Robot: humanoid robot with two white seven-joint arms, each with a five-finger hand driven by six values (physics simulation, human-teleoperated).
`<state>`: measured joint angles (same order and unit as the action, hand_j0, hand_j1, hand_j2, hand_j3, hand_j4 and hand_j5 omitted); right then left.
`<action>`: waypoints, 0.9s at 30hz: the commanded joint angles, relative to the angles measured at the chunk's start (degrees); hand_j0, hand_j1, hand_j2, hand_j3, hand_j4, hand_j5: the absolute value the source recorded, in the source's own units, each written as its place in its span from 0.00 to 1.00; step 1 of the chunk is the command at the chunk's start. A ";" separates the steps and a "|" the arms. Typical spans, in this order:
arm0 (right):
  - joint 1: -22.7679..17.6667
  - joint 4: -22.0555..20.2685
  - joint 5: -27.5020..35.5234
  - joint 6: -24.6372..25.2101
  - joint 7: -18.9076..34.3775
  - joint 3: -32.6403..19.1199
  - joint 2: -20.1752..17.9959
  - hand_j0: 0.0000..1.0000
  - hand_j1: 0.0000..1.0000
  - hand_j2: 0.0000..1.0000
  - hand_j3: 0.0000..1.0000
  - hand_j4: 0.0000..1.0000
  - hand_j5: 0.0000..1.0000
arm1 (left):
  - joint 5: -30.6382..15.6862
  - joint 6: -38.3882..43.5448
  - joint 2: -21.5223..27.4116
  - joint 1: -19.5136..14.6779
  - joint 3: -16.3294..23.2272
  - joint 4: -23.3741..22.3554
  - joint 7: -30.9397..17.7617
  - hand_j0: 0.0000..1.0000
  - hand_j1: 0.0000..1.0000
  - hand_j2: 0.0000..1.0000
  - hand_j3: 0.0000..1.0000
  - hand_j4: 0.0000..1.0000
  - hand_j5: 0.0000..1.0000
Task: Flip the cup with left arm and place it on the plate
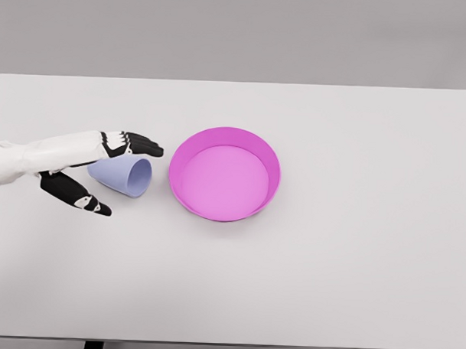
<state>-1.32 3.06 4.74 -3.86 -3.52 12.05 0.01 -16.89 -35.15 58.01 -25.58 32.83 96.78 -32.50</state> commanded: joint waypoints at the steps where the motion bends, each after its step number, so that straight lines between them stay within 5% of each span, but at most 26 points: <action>1: 0.00 0.01 0.01 0.00 0.01 0.00 -0.01 1.00 1.00 1.00 1.00 1.00 1.00 | -0.07 0.15 -0.09 0.00 -0.05 -0.72 0.07 1.00 1.00 1.00 1.00 1.00 1.00; 10: 0.00 0.01 0.01 0.00 0.01 0.00 -0.01 1.00 1.00 1.00 1.00 1.00 1.00 | 3.97 14.05 -0.53 -0.18 -1.46 -0.98 0.33 1.00 1.00 1.00 1.00 1.00 1.00; 12: 0.00 0.01 0.01 0.00 0.01 0.00 -0.01 1.00 1.00 1.00 1.00 1.00 1.00 | 8.54 18.45 -2.64 -0.09 -1.28 -1.25 0.33 1.00 1.00 1.00 1.00 1.00 1.00; 21: 0.00 0.01 0.01 0.00 0.01 0.00 -0.01 1.00 1.00 1.00 1.00 1.00 1.00 | 17.50 24.52 -3.52 -0.26 -1.11 -1.07 0.33 1.00 1.00 1.00 1.00 1.00 1.00; 27: 0.00 0.01 0.01 0.00 0.01 0.00 -0.01 1.00 1.00 1.00 1.00 1.00 1.00 | 17.68 24.60 -4.13 -1.32 -0.84 -1.25 0.33 1.00 1.00 1.00 1.00 1.00 1.00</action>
<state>-1.32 3.07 4.74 -3.86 -3.52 12.04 0.01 0.63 -10.86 53.93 -26.98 31.92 95.67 -32.18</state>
